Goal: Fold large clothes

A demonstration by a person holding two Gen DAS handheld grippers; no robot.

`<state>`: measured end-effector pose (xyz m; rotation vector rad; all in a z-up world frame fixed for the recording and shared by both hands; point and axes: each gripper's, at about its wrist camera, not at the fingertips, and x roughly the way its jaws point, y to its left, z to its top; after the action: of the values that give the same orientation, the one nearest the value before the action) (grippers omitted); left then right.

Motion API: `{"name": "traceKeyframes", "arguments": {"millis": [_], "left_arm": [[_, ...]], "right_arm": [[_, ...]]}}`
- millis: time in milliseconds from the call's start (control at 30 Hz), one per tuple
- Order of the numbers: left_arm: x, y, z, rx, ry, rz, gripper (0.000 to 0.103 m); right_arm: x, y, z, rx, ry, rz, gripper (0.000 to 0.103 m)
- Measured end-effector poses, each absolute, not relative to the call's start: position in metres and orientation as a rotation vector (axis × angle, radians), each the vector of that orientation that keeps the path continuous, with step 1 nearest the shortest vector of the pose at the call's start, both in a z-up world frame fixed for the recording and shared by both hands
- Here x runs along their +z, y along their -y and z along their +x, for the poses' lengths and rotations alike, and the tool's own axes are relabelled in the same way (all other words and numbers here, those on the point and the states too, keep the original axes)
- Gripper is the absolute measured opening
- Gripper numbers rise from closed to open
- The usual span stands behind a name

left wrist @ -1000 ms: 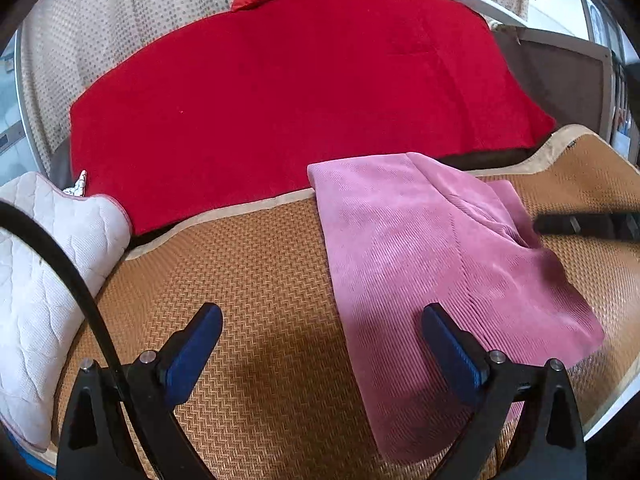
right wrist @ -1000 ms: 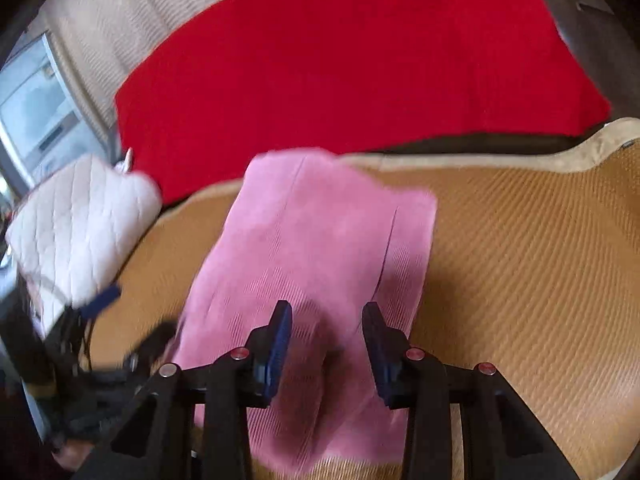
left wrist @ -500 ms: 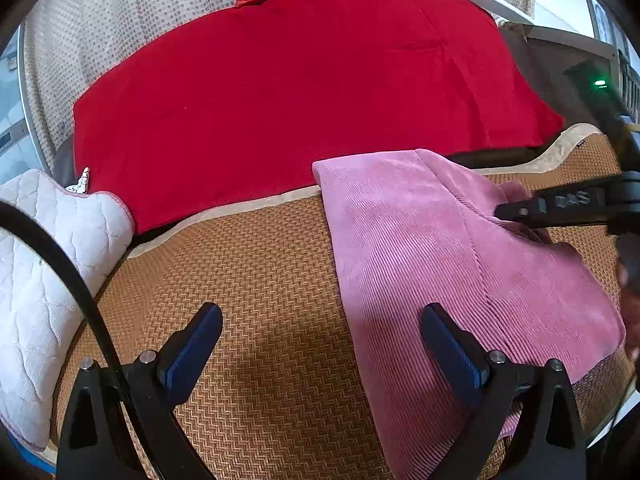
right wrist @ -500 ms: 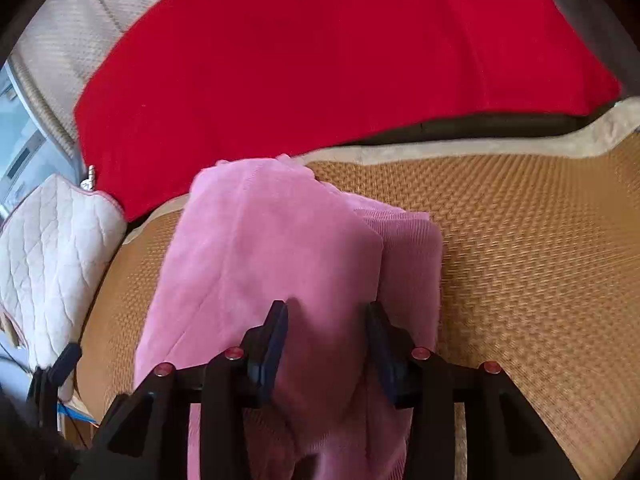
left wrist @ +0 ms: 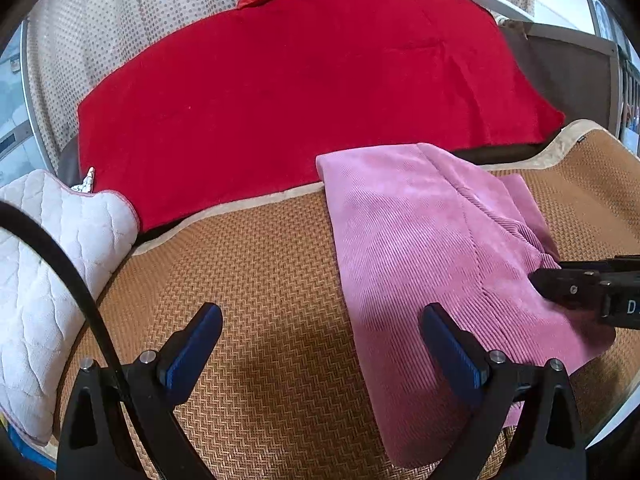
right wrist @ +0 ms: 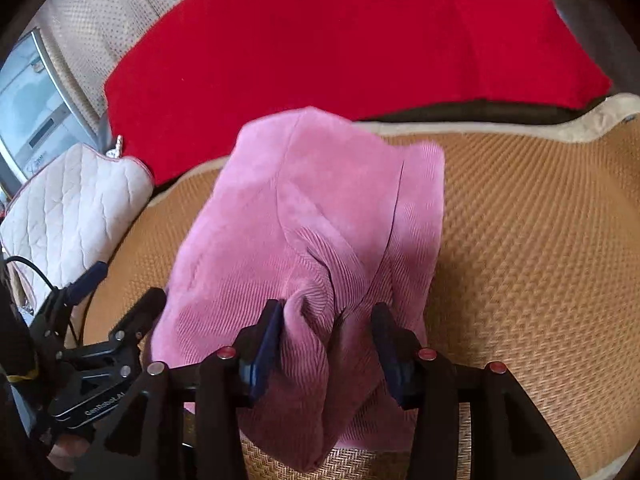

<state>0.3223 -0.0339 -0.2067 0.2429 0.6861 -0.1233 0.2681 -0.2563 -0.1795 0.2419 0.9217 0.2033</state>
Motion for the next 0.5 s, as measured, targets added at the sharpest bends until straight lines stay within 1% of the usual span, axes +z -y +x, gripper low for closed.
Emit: {"name": "traceKeyframes", "arguments": {"millis": [233, 267, 300, 400, 500], "left_arm": [[-0.198, 0.030, 0.318, -0.108, -0.671, 0.233, 0.100], [-0.195, 0.030, 0.317, -0.103, -0.660, 0.232, 0.100], [-0.193, 0.030, 0.315, -0.099, -0.654, 0.231, 0.100], [-0.187, 0.032, 0.313, -0.092, -0.635, 0.222, 0.100], [-0.181, 0.034, 0.311, -0.084, -0.621, 0.219, 0.100]], "right_arm": [[-0.154, 0.264, 0.245, 0.196, -0.825, 0.235, 0.052], [-0.150, 0.264, 0.241, 0.192, -0.802, 0.232, 0.057], [-0.145, 0.265, 0.240, 0.187, -0.783, 0.232, 0.059], [-0.131, 0.271, 0.227, 0.170, -0.720, 0.227, 0.060], [-0.122, 0.277, 0.217, 0.142, -0.675, 0.220, 0.064]]}}
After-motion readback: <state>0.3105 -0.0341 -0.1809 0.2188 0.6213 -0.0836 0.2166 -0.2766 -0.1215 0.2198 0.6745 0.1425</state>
